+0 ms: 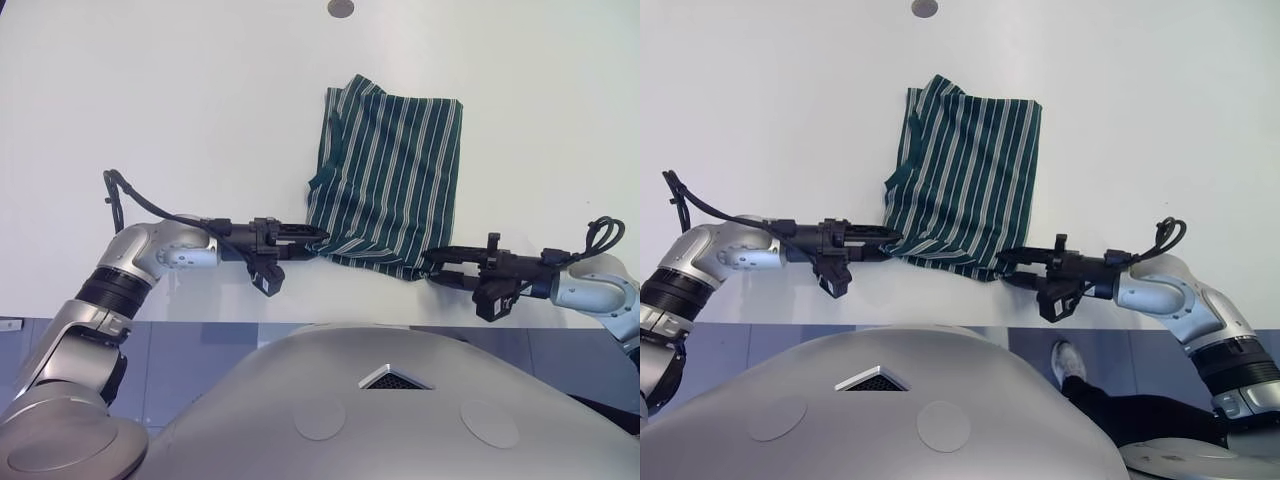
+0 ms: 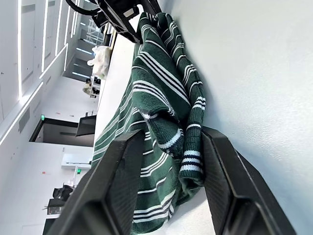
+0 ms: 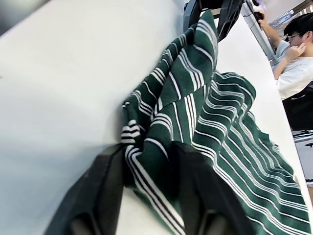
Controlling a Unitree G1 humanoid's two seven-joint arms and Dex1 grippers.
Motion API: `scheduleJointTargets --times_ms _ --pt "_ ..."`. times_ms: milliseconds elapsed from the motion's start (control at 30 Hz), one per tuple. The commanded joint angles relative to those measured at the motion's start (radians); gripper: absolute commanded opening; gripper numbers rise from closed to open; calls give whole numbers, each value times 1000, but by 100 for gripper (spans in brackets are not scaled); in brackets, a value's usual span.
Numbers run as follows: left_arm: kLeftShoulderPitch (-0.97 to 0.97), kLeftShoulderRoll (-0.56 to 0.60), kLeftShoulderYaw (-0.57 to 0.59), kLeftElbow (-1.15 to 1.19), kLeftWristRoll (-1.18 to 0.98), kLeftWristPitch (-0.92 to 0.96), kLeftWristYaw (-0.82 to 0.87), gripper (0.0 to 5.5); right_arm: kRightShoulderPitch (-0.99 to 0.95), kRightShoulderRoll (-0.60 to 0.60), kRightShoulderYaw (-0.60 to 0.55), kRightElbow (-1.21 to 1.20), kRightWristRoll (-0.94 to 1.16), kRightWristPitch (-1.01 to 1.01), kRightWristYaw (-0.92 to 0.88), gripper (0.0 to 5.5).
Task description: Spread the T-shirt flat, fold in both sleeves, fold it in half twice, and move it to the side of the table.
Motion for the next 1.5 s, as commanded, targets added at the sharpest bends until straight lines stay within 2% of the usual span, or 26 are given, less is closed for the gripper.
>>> scheduleJointTargets --times_ms 33,133,200,500,600,700,867,1067,1133,1300,1400,1500 --pt "68 45 -85 126 178 177 -124 139 -28 -11 7 -54 36 76 48 92" --pt "66 42 -86 108 164 167 -110 116 -29 -4 5 -77 52 106 63 36" --pt "61 37 -88 102 155 173 -115 106 -26 0 1 -85 58 117 68 20" --pt "87 188 -129 -40 -121 232 -370 37 -77 -76 -7 -216 280 303 247 18" --pt "85 240 -139 -128 -246 308 -478 14 -89 -117 -8 -261 392 455 348 18" --pt "71 285 -150 -271 -479 483 -625 5 -97 -127 6 -286 498 613 450 18" --pt "42 324 -130 -502 -749 756 -821 4 -99 -153 12 -396 623 849 592 18" --pt "38 430 -44 -688 -1045 1154 -1011 4 -108 -188 -26 -638 779 1171 592 18" --pt "2 414 15 -724 -1133 1252 -1019 4 -141 -170 -62 -634 822 1233 589 18" --pt "-143 352 112 -699 -1248 1441 -1056 4 -178 -154 -164 -455 811 1228 650 18" --pt "-235 289 102 -593 -1214 1509 -1083 4 -153 -134 -178 -383 776 1210 657 18" --pt "-369 165 66 -434 -1154 1574 -1078 4 -160 -76 -169 -339 751 1217 627 18"
